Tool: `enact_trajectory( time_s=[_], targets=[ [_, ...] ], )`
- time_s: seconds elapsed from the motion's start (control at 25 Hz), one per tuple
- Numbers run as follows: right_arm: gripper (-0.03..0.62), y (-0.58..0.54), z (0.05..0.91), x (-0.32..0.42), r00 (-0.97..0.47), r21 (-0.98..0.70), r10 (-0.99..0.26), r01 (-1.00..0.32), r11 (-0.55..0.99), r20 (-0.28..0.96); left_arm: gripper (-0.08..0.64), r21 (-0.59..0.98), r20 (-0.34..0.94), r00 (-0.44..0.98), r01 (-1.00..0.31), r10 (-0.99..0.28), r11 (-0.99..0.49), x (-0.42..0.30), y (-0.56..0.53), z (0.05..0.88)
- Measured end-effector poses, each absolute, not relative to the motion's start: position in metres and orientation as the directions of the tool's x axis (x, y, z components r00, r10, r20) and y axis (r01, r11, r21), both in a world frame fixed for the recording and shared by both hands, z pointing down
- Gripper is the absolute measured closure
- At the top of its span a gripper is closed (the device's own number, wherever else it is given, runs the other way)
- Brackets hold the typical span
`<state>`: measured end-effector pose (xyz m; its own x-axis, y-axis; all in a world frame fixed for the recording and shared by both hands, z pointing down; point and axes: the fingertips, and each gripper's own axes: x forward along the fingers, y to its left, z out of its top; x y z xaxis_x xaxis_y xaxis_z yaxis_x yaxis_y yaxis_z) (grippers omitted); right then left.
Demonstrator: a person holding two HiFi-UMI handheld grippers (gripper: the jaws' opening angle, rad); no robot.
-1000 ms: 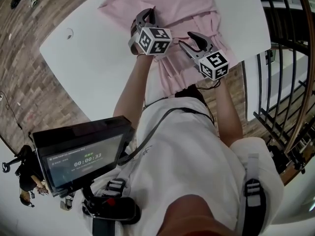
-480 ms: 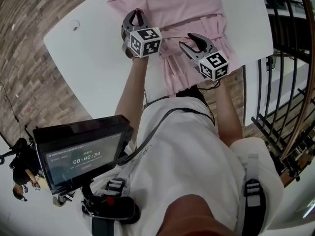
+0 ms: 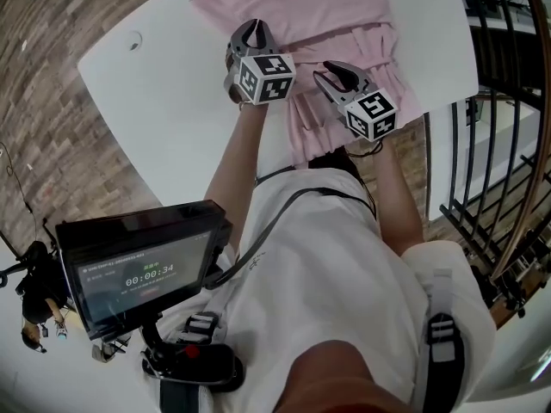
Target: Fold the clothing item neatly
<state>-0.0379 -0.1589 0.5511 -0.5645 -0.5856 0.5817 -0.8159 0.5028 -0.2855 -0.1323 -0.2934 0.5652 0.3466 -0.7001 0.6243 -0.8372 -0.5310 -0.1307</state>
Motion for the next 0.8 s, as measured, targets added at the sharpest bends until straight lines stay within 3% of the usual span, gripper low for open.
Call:
enact_trajectory(
  time_s=[0.12, 0.4, 0.64, 0.8],
  targets=[
    [0.505, -0.154, 0.549, -0.033, -0.549, -0.283, -0.595, -0.828, 0.485, 0.587, 0.541, -0.112, 0.647, 0.386, -0.805, -0.658, -0.583, -0.110, -0.284, 0.572],
    [0.506, -0.146, 0.544, -0.014, -0.505, -0.269, -0.623, -0.858, 0.437, 0.598, 0.541, -0.081, 0.733, 0.330, -0.826, -0.595, -0.557, -0.133, -0.288, 0.605],
    [0.506, -0.156, 0.548, -0.007, -0.488, -0.258, -0.640, -0.869, 0.423, 0.593, 0.541, -0.117, 0.689, 0.341, -0.819, -0.640, -0.562, -0.132, -0.287, 0.589],
    [0.536, -0.163, 0.554, -0.001, -0.474, -0.253, -0.645, -0.877, 0.408, 0.600, 0.543, -0.109, 0.731, 0.333, -0.804, -0.595, -0.584, -0.134, -0.282, 0.610]
  ],
)
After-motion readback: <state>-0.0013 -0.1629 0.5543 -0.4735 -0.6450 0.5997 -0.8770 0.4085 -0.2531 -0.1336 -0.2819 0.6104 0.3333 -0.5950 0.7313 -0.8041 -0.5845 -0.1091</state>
